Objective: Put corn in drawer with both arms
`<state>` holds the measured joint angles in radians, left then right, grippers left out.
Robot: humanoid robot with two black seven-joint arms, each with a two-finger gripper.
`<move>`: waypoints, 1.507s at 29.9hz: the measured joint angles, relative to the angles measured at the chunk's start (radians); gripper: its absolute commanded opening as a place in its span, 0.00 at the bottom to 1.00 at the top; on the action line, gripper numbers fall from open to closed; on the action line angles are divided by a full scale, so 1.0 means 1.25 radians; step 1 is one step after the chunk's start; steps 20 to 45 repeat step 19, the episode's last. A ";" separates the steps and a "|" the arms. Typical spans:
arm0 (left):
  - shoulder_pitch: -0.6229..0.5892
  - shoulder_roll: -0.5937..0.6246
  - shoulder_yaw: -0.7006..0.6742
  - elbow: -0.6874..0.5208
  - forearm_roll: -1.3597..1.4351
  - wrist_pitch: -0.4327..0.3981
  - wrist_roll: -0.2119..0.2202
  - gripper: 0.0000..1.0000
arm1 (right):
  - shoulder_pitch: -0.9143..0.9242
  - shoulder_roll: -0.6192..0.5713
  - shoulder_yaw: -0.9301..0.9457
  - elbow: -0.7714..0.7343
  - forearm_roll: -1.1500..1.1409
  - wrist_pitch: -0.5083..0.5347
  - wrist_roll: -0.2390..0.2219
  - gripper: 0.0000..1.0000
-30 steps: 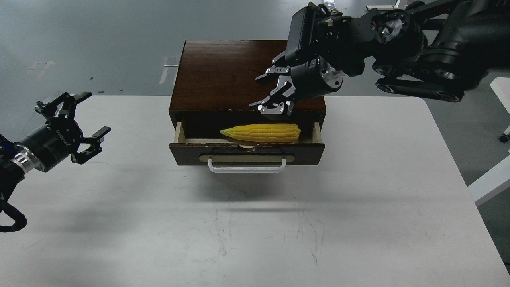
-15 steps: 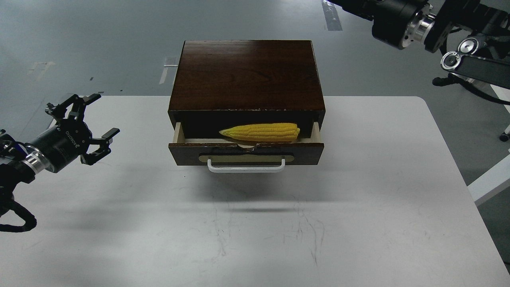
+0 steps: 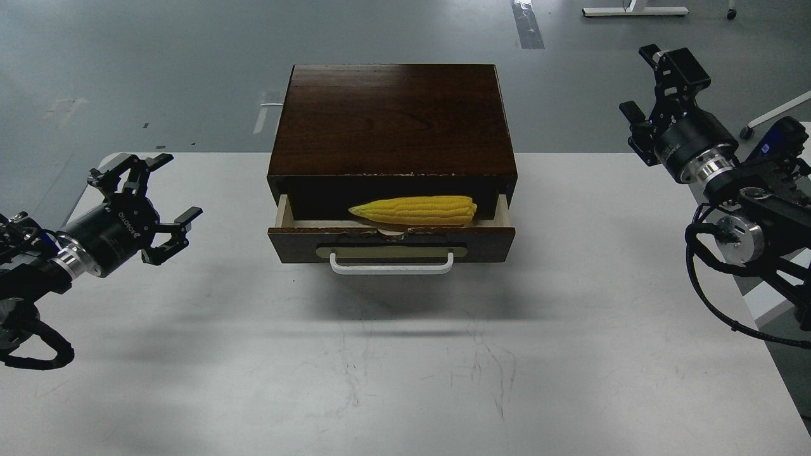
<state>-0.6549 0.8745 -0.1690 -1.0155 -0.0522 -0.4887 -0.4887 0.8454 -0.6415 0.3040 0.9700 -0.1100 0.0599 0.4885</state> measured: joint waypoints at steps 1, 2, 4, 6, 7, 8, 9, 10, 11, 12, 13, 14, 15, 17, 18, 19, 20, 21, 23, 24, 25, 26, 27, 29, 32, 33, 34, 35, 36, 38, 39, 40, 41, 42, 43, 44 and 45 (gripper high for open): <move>0.000 0.000 0.000 0.000 0.000 0.000 0.000 0.98 | -0.014 0.004 0.008 -0.013 0.015 0.032 0.000 1.00; 0.001 0.000 0.000 0.000 0.000 0.000 0.000 0.98 | -0.025 0.007 0.013 -0.024 0.025 0.058 0.000 1.00; 0.004 0.000 0.000 0.002 -0.001 0.000 0.000 0.98 | -0.052 0.012 0.018 -0.047 0.036 0.120 0.000 1.00; 0.007 -0.002 0.000 0.002 -0.001 0.000 0.000 0.98 | -0.076 0.021 0.018 -0.060 0.038 0.167 0.000 1.00; 0.008 -0.002 -0.003 0.002 -0.001 0.000 0.000 0.98 | -0.085 0.027 0.017 -0.064 0.038 0.178 0.000 1.00; 0.011 -0.004 -0.009 0.002 -0.001 0.000 0.000 0.98 | -0.094 0.033 0.016 -0.067 0.038 0.186 0.000 1.00; 0.015 -0.006 -0.017 0.003 -0.001 0.000 0.000 0.98 | -0.101 0.040 0.016 -0.069 0.037 0.189 0.000 1.00; 0.020 -0.008 -0.025 0.003 -0.001 0.000 0.000 0.98 | -0.104 0.047 0.016 -0.071 0.037 0.190 0.000 1.00; 0.024 -0.009 -0.034 0.003 -0.001 0.000 0.000 0.98 | -0.107 0.056 0.015 -0.073 0.036 0.191 0.000 1.00; 0.028 -0.010 -0.041 0.002 -0.001 0.000 0.000 0.98 | -0.109 0.065 0.015 -0.073 0.036 0.191 0.000 1.00; 0.032 -0.011 -0.047 0.003 -0.001 0.000 0.000 0.98 | -0.110 0.072 0.015 -0.074 0.036 0.191 0.000 1.00; 0.034 -0.011 -0.050 0.003 -0.001 0.000 0.000 0.98 | -0.111 0.079 0.015 -0.074 0.035 0.191 0.000 1.00; 0.036 -0.011 -0.053 0.003 -0.001 0.000 0.000 0.98 | -0.111 0.086 0.015 -0.074 0.035 0.191 0.000 1.00; 0.038 -0.011 -0.055 0.003 -0.001 0.000 0.000 0.98 | -0.112 0.098 0.015 -0.073 0.035 0.191 0.000 1.00; 0.039 -0.011 -0.056 0.003 -0.001 0.000 0.000 0.98 | -0.112 0.102 0.016 -0.073 0.035 0.191 0.000 1.00; 0.040 -0.011 -0.056 0.003 -0.001 0.000 0.000 0.98 | -0.112 0.105 0.018 -0.072 0.035 0.191 0.000 1.00; 0.040 -0.011 -0.056 0.003 -0.001 0.000 0.000 0.98 | -0.112 0.105 0.018 -0.072 0.035 0.191 0.000 1.00; 0.040 -0.011 -0.056 0.003 -0.001 0.000 0.000 0.98 | -0.112 0.105 0.018 -0.072 0.035 0.191 0.000 1.00; 0.040 -0.011 -0.056 0.003 -0.001 0.000 0.000 0.98 | -0.112 0.105 0.018 -0.072 0.035 0.191 0.000 1.00; 0.040 -0.011 -0.056 0.003 -0.001 0.000 0.000 0.98 | -0.112 0.105 0.018 -0.072 0.035 0.191 0.000 1.00; 0.040 -0.011 -0.056 0.003 -0.001 0.000 0.000 0.98 | -0.112 0.105 0.018 -0.072 0.035 0.191 0.000 1.00; 0.040 -0.011 -0.056 0.003 -0.001 0.000 0.000 0.98 | -0.112 0.105 0.018 -0.072 0.035 0.191 0.000 1.00; 0.040 -0.011 -0.056 0.003 -0.001 0.000 0.000 0.98 | -0.112 0.105 0.018 -0.072 0.035 0.191 0.000 1.00; 0.040 -0.011 -0.056 0.003 -0.001 0.000 0.000 0.98 | -0.112 0.105 0.018 -0.072 0.035 0.191 0.000 1.00; 0.040 -0.011 -0.056 0.003 -0.001 0.000 0.000 0.98 | -0.112 0.105 0.018 -0.072 0.035 0.191 0.000 1.00; 0.040 -0.011 -0.056 0.003 -0.001 0.000 0.000 0.98 | -0.112 0.105 0.018 -0.072 0.035 0.191 0.000 1.00; 0.040 -0.011 -0.056 0.003 -0.001 0.000 0.000 0.98 | -0.112 0.105 0.018 -0.072 0.035 0.191 0.000 1.00; 0.040 -0.011 -0.056 0.003 -0.001 0.000 0.000 0.98 | -0.112 0.105 0.018 -0.072 0.035 0.191 0.000 1.00; 0.040 -0.011 -0.056 0.003 -0.001 0.000 0.000 0.98 | -0.112 0.105 0.018 -0.072 0.035 0.191 0.000 1.00; 0.040 -0.011 -0.056 0.003 -0.001 0.000 0.000 0.98 | -0.112 0.105 0.018 -0.072 0.035 0.191 0.000 1.00; 0.040 -0.011 -0.056 0.003 -0.001 0.000 0.000 0.98 | -0.112 0.105 0.018 -0.072 0.035 0.191 0.000 1.00; 0.040 -0.011 -0.056 0.003 -0.001 0.000 0.000 0.98 | -0.112 0.105 0.018 -0.072 0.035 0.191 0.000 1.00; 0.040 -0.011 -0.056 0.003 -0.001 0.000 0.000 0.98 | -0.112 0.105 0.018 -0.072 0.035 0.191 0.000 1.00; 0.040 -0.011 -0.056 0.003 -0.001 0.000 0.000 0.98 | -0.112 0.105 0.018 -0.072 0.035 0.191 0.000 1.00; 0.040 -0.011 -0.056 0.003 -0.001 0.000 0.000 0.98 | -0.112 0.105 0.018 -0.072 0.035 0.191 0.000 1.00; 0.040 -0.011 -0.056 0.003 -0.001 0.000 0.000 0.98 | -0.112 0.105 0.018 -0.072 0.035 0.191 0.000 1.00; 0.040 -0.011 -0.056 0.003 -0.001 0.000 0.000 0.98 | -0.112 0.105 0.018 -0.072 0.035 0.191 0.000 1.00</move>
